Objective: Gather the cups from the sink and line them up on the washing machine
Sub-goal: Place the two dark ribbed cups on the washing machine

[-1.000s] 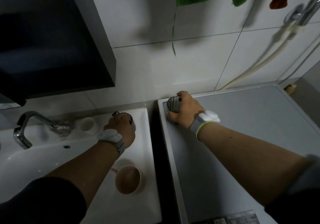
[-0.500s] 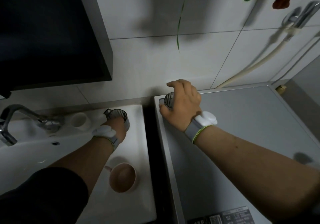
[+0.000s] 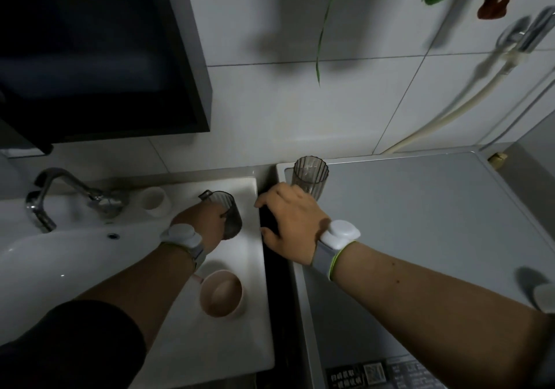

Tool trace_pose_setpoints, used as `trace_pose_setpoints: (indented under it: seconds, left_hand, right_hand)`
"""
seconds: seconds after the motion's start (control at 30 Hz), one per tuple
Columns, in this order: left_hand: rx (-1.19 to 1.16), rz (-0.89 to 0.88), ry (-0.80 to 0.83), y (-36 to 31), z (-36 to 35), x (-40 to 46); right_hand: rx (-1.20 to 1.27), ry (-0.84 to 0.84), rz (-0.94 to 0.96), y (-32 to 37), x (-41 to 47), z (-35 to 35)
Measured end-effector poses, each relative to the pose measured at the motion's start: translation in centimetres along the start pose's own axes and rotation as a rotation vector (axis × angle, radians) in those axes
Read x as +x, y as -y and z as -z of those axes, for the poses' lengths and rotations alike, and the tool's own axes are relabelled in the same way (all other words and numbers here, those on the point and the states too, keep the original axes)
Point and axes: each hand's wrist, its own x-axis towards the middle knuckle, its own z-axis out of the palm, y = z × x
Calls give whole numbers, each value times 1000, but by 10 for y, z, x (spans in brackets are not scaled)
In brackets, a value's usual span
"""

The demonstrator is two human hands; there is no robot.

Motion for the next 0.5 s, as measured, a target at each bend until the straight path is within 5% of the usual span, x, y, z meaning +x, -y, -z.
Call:
trace_pose_setpoints:
  seconds: [0.2, 0.5]
  left_hand:
    - [73, -197, -172, -20, 21, -39]
    - [99, -410, -170, -80, 42, -84]
  right_hand:
    - [143, 128, -120, 8, -8, -20]
    - [363, -6, -307, 6, -33, -27]
